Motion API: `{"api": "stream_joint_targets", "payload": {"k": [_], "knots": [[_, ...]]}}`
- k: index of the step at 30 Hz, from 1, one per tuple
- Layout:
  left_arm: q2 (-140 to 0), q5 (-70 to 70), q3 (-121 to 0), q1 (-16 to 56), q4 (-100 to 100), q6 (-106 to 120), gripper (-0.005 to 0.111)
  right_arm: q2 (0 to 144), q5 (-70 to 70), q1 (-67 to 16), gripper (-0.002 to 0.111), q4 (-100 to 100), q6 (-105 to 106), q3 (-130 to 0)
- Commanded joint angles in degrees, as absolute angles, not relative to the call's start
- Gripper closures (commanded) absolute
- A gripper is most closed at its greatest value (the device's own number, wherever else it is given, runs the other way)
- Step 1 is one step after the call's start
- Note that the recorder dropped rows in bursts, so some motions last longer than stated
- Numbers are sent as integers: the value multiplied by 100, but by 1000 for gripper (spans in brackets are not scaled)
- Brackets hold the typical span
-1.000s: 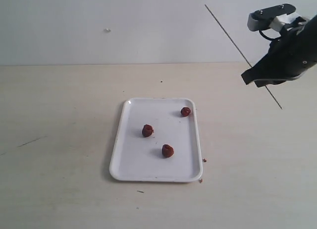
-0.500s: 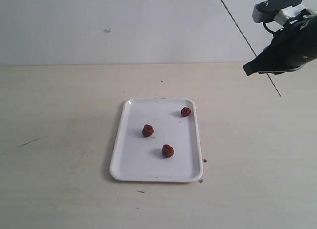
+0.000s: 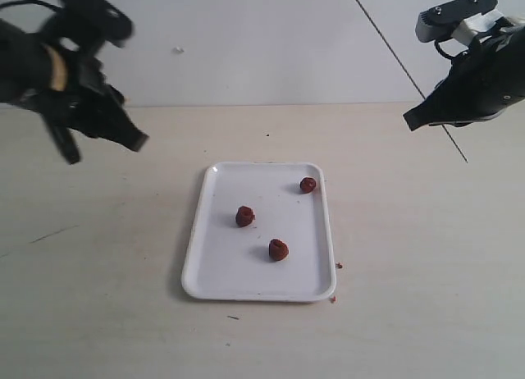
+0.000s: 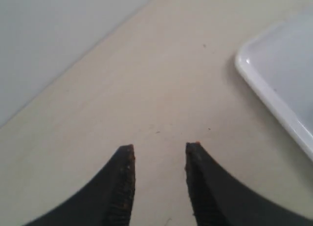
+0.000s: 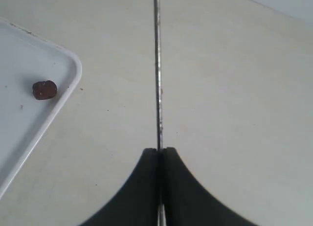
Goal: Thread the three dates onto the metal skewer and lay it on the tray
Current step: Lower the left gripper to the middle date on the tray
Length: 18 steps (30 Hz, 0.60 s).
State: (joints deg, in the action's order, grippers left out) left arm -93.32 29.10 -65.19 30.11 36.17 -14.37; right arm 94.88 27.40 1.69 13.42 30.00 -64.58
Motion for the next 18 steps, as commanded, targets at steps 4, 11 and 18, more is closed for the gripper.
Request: {"api": "stream_joint_targets", "payload": {"k": [4,11,18], "knots": [[-10964,5637,-8647,3372,234,4031,65,9474,2755,198,108,1342,3101,-6440],[-11600,6083,-9283,3372,-1126,6352,57,9474,2756,198,108,1355,3101,-6440],[-12118,5160,-9306,3372,-928,6429,38,9474,2767,198,108,1356,3101,-6440]]}}
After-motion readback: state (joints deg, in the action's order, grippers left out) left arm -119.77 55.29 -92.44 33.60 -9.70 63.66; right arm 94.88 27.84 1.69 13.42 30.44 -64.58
